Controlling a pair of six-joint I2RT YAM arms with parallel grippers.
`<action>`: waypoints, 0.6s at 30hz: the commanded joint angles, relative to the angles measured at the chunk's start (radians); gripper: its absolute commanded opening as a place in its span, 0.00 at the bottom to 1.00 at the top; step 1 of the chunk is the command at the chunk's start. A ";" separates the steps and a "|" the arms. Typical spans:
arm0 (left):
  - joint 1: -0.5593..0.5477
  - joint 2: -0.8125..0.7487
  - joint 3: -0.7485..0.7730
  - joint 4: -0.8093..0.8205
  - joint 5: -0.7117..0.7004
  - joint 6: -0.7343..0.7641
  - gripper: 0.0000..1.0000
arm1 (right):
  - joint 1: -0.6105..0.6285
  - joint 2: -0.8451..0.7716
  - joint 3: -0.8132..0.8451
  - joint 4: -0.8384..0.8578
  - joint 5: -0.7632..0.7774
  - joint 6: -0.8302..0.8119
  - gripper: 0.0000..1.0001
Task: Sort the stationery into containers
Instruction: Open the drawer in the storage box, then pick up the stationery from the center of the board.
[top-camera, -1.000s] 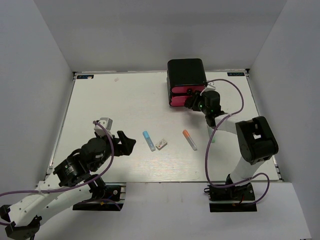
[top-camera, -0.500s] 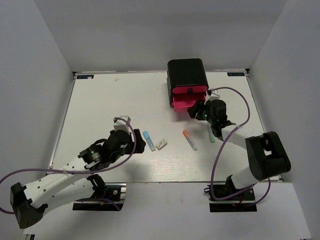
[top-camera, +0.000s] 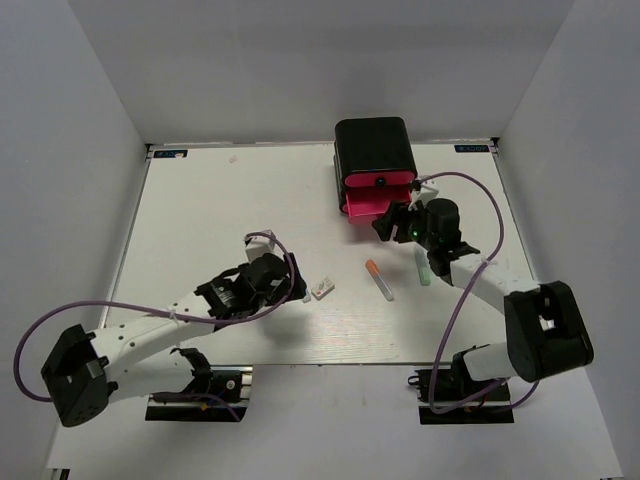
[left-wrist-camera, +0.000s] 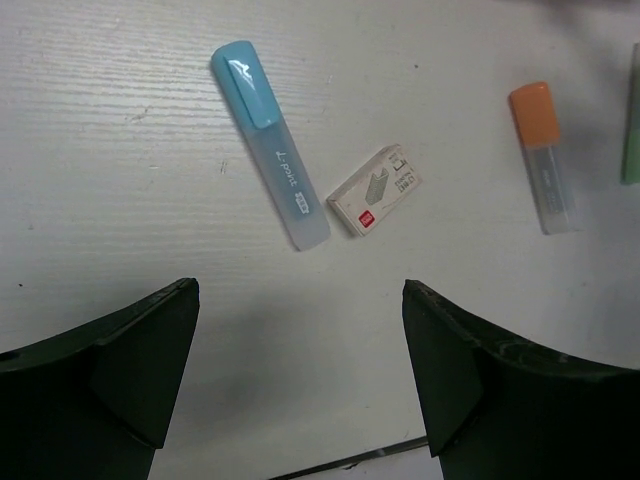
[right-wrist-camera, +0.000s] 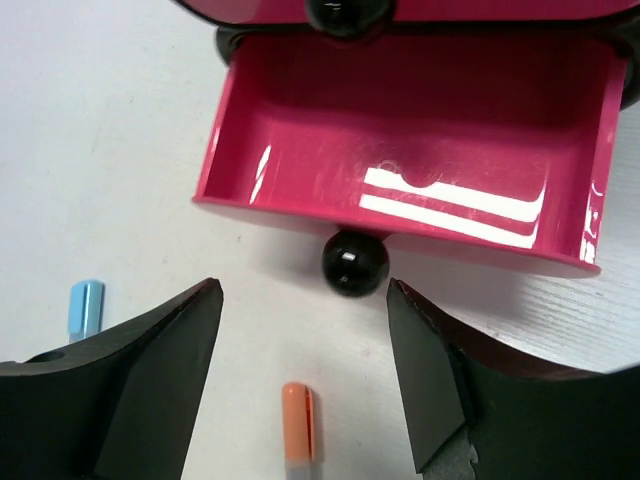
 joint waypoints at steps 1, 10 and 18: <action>0.000 0.079 0.045 0.021 -0.005 -0.085 0.93 | -0.003 -0.076 -0.001 -0.110 -0.054 -0.079 0.73; 0.000 0.448 0.304 -0.195 -0.094 -0.269 0.83 | -0.022 -0.291 -0.025 -0.323 0.003 -0.208 0.43; 0.000 0.666 0.496 -0.330 -0.115 -0.302 0.71 | -0.077 -0.469 -0.063 -0.297 0.049 -0.179 0.28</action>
